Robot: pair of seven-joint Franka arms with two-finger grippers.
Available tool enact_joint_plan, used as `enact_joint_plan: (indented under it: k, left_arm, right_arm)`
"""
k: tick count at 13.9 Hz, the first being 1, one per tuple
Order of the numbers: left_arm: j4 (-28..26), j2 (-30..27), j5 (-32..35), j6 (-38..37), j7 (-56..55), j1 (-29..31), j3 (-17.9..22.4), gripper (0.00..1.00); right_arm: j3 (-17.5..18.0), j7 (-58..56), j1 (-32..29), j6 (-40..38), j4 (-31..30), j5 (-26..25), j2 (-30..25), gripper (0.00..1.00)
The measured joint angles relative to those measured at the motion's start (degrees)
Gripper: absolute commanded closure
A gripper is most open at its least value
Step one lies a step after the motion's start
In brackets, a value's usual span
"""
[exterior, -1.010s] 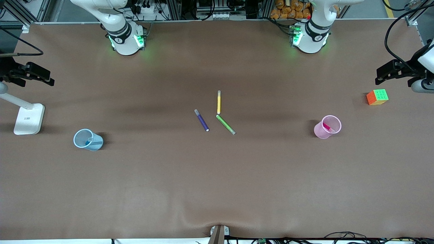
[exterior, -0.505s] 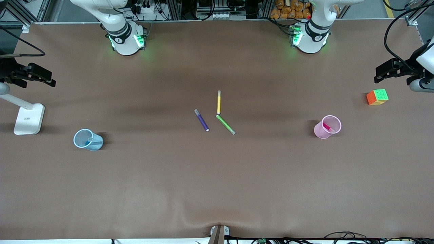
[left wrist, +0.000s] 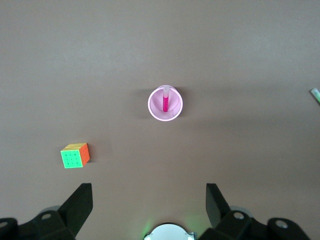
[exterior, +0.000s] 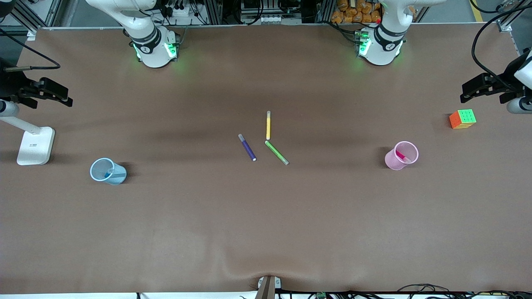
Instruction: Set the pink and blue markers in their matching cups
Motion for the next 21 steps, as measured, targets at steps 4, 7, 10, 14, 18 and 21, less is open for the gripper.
enact_joint_plan:
  k: [4, 7, 10, 14, 18, 21]
  left_arm:
    - [-0.06, 0.0, 0.0, 0.0, -2.98, 0.01, -0.01, 0.0]
    - [-0.23, 0.0, 0.0, 0.0, -2.98, 0.14, 0.0, 0.0]
    - [-0.23, 0.01, 0.0, 0.09, -2.98, 0.21, 0.0, 0.0]
    - [-0.23, 0.02, -1.63, 0.13, -2.98, 0.2, -0.02, 0.0]
    - [-0.23, 0.05, -2.16, 0.13, -2.98, 0.2, -0.02, 0.0]
    - [-0.23, 0.05, -2.16, 0.13, -2.98, 0.26, -0.01, 0.0]
  right_arm:
    - [0.02, 0.0, 0.27, 0.01, -0.33, 0.0, 0.03, 0.0]
    - [0.02, 0.0, 0.39, 0.01, -0.42, 0.0, 0.04, 0.0]
    - [0.02, 0.0, 0.4, 0.01, -0.42, 0.0, 0.04, 0.0]
    - [0.02, 0.0, 0.41, 0.02, -0.42, 0.0, 0.04, 0.0]
    - [0.01, 0.0, 0.41, 0.29, -0.42, 0.0, 0.04, 0.0]
    - [0.02, 0.0, 0.49, 0.36, -0.42, 0.0, 0.11, 0.0]
